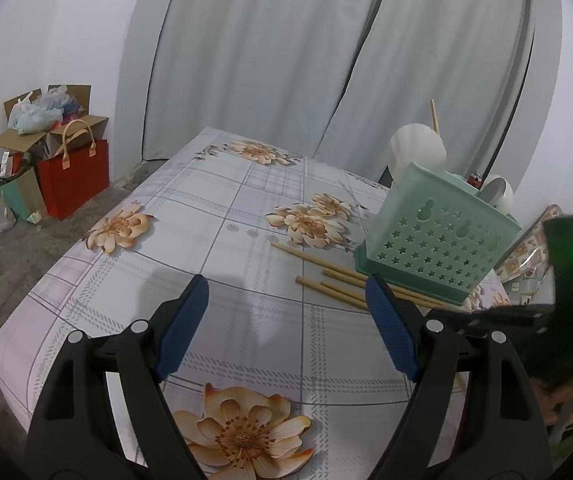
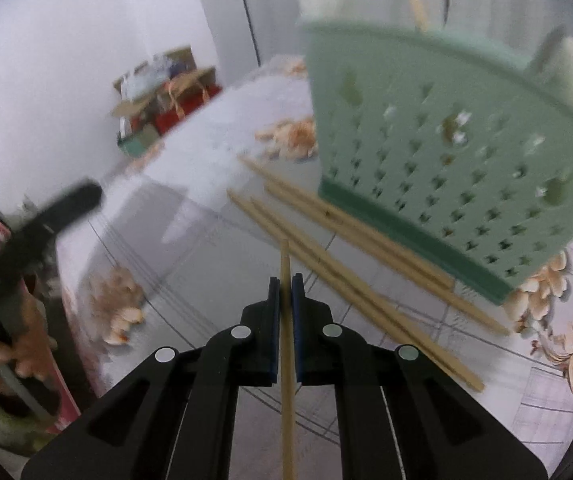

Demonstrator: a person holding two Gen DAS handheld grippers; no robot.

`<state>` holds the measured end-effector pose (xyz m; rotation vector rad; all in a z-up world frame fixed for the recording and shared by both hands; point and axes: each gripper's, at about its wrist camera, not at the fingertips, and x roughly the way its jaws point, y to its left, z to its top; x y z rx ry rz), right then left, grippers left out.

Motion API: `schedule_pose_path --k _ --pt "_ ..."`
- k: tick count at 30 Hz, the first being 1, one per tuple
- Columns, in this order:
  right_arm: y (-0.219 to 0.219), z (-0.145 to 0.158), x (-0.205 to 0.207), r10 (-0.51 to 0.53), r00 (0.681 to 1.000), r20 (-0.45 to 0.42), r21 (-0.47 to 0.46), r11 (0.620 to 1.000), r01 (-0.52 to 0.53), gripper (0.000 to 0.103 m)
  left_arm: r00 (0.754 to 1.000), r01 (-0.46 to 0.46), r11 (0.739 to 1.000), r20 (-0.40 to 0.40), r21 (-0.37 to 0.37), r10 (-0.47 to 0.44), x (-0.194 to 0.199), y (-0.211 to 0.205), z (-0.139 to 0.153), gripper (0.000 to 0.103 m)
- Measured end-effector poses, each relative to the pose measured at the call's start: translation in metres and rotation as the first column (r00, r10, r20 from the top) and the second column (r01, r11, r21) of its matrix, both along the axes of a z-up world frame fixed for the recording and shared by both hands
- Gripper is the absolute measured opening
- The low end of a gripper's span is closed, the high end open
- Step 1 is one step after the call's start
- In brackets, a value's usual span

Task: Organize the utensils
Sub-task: 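Raise the chopstick above the caddy and open the right tool to drop it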

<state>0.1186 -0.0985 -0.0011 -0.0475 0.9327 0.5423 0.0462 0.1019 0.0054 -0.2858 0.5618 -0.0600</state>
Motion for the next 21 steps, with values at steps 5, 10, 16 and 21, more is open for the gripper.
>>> schedule_pose_path --k 5,10,16,21 --pt "-0.026 0.04 -0.008 -0.039 0.997 0.068 0.137 0.99 0.029 0.006 1.0 0.008 1.0 -0.005 0.0 -0.008 0.0 -0.003 -0.002 0.076" --pt "-0.046 0.073 -0.015 -0.081 0.988 0.134 0.225 0.973 0.049 0.006 1.0 0.012 1.0 -0.009 -0.002 -0.012 0.001 -0.005 -0.004 0.076" --pt "-0.065 0.109 -0.016 -0.112 0.971 0.212 0.292 0.955 0.047 0.006 1.0 0.009 1.0 -0.008 -0.004 -0.009 0.001 -0.004 -0.004 0.076" --pt "-0.076 0.151 -0.008 -0.117 0.95 0.288 0.335 0.942 0.015 0.006 1.0 0.005 1.0 -0.007 0.0 -0.005 0.0 -0.005 -0.004 0.076"
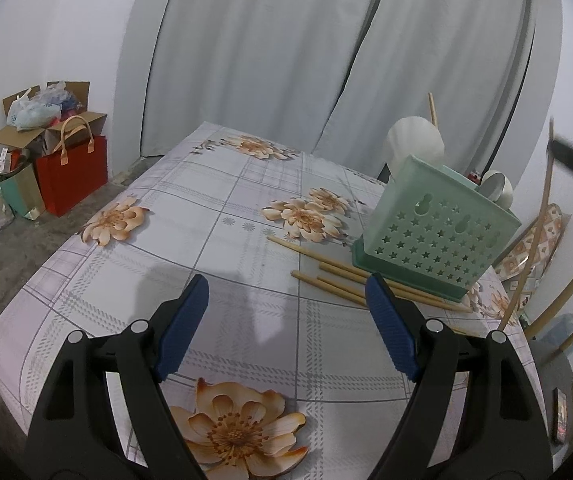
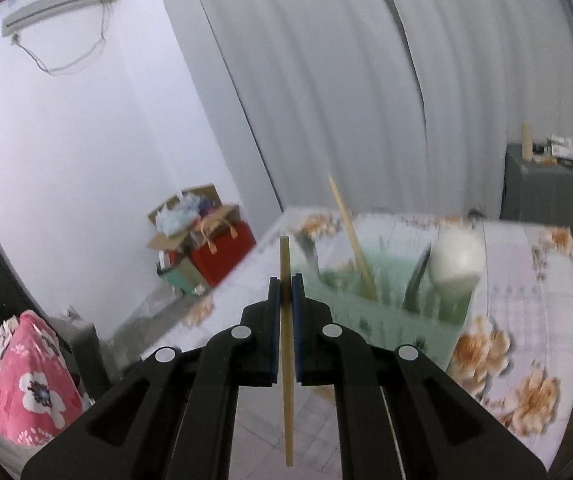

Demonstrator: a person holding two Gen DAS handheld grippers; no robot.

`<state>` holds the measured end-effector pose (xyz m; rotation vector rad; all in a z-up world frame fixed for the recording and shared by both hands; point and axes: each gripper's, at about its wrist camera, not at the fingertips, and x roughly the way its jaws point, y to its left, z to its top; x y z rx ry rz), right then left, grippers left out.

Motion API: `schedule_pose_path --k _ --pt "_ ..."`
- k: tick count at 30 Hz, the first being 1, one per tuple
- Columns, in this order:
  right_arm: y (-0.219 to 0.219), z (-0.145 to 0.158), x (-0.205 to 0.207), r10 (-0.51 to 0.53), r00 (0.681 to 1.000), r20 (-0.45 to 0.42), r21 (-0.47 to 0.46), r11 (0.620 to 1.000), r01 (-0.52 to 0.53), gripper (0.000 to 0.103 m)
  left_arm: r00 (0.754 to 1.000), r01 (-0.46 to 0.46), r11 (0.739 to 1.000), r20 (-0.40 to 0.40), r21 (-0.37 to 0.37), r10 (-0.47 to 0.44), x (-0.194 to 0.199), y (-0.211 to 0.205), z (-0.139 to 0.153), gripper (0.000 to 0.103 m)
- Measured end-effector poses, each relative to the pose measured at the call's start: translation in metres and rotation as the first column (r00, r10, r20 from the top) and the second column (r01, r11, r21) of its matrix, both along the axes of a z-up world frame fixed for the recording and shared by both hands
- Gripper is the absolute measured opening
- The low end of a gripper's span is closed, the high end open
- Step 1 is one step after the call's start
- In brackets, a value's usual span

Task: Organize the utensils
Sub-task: 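Raise the chopstick above the caddy and open the right tool to drop it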

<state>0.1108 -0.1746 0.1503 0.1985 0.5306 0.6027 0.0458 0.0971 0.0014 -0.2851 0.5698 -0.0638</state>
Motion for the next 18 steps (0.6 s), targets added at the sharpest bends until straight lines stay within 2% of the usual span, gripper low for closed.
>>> schedule_pose_path --k 7,13,18 --pt "-0.007 0.072 0.016 -0.005 0.99 0.144 0.027 1.0 0.001 0.006 1.0 -0.01 1.0 0.011 0.0 0.01 -0.004 0.003 0.001 0.076" --pt "-0.006 0.109 0.031 -0.044 0.972 0.229 -0.002 0.999 0.046 0.006 1.0 -0.02 1.0 0.009 -0.008 0.02 -0.006 0.008 0.0 0.076" --pt "-0.005 0.125 0.042 -0.099 0.952 0.289 -0.039 0.993 0.115 0.006 1.0 -0.023 1.0 0.007 -0.013 0.023 -0.006 0.011 0.0 0.076"
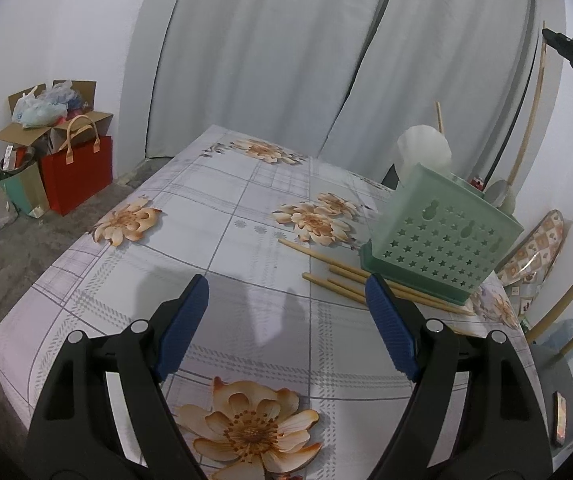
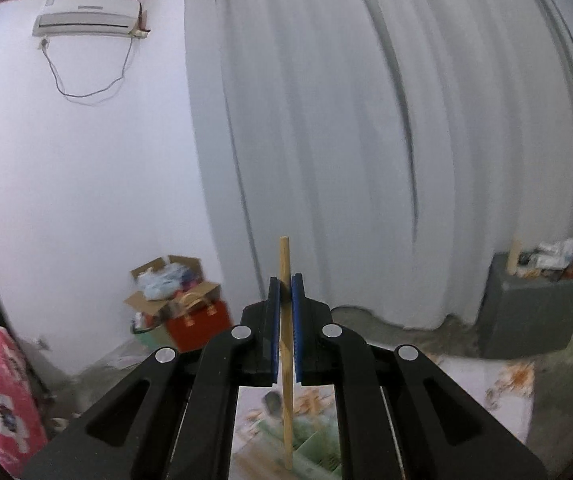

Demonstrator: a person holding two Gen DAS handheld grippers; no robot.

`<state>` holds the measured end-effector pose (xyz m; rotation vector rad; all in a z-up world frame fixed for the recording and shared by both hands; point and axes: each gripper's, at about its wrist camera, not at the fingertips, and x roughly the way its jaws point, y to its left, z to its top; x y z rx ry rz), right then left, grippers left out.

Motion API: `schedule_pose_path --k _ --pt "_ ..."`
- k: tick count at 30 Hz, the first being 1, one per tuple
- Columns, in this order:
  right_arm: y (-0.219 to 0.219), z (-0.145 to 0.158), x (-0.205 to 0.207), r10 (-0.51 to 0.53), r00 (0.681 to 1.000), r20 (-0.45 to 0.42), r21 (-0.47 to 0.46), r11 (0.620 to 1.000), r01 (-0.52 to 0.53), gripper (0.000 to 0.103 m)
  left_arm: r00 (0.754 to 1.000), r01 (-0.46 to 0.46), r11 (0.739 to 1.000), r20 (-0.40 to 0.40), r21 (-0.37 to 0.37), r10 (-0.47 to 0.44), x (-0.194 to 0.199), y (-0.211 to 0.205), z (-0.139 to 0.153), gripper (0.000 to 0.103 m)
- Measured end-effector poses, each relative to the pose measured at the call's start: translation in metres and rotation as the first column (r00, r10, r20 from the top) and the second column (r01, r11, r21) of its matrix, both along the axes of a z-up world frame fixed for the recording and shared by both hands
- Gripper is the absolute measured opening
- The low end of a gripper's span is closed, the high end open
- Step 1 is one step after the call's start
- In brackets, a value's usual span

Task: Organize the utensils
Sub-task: 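Raise the chopstick above the caddy and open the right tool to drop it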

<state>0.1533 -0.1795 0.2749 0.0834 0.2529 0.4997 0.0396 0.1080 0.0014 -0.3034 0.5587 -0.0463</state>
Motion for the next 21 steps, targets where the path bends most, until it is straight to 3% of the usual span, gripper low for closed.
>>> schedule_pose_path --k 4,10,16,21 --pt "0.001 -0.002 0.017 -0.042 0.999 0.015 -0.025 0.999 0.043 0.006 1.0 -0.002 1.0 -0.002 -0.007 0.002 0.001 0.001 -0.001 0.076" --pt "0.018 -0.041 0.042 -0.089 0.996 0.005 -0.113 0.99 0.089 0.006 1.0 0.012 1.0 0.007 0.009 -0.012 0.001 -0.001 0.0 0.077" --pt "0.021 -0.089 0.062 -0.08 0.993 -0.081 -0.147 0.987 0.067 0.006 0.999 0.022 0.999 0.023 0.031 -0.023 -0.003 -0.002 0.004 0.079" --pt "0.021 -0.112 0.064 -0.052 0.985 -0.167 -0.173 0.985 0.023 0.007 1.0 0.023 0.999 0.02 0.028 -0.024 -0.003 -0.003 0.004 0.079"
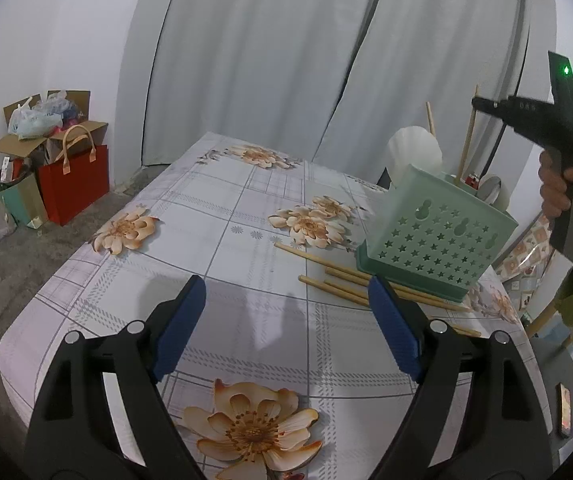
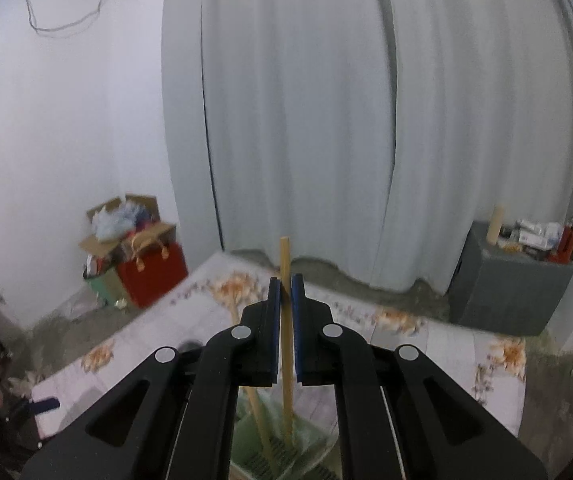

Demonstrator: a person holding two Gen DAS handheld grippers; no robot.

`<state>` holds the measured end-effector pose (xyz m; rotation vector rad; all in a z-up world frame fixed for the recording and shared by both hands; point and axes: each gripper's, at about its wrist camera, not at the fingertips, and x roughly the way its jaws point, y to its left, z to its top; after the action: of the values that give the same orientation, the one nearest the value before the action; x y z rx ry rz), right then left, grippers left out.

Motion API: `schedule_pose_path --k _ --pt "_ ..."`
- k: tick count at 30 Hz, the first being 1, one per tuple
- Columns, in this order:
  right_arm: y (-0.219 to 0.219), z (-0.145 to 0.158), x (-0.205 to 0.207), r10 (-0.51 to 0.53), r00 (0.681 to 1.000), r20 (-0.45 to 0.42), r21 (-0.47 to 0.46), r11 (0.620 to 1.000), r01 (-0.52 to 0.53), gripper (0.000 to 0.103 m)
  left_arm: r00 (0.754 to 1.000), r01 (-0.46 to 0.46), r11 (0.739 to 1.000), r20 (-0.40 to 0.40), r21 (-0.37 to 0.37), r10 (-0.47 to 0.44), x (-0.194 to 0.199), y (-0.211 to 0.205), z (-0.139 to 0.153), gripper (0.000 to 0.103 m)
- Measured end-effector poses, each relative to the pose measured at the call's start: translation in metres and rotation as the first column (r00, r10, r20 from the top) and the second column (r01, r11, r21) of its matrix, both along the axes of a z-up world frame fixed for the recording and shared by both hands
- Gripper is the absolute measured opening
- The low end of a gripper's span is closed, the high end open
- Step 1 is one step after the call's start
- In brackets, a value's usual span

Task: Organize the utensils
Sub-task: 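Raise the chopstick above the caddy and open the right tool to drop it, then move the left tool down toward the chopsticks beside the caddy base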

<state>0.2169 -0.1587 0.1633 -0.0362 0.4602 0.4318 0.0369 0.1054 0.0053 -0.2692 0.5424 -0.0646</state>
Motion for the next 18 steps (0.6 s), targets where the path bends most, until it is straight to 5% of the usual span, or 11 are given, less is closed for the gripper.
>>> schedule_pose_path --k 2,5,18 --pt "-0.005 -0.001 -0.003 0.004 1.0 -0.021 0.007 1.0 -0.004 0.01 1.0 0.003 1.0 -0.002 0.0 -0.003 0.001 -0.001 0.0 0.079" --pt "-0.017 0.004 -0.012 -0.002 1.0 -0.017 0.049 0.999 0.003 0.032 1.0 0.013 1.0 -0.005 0.0 -0.013 0.002 -0.004 -0.001 0.079" --pt "-0.077 0.021 -0.11 0.002 0.998 0.063 0.209 0.978 -0.015 0.044 0.999 0.026 1.0 -0.031 0.009 -0.026 0.008 -0.013 -0.005 0.08"
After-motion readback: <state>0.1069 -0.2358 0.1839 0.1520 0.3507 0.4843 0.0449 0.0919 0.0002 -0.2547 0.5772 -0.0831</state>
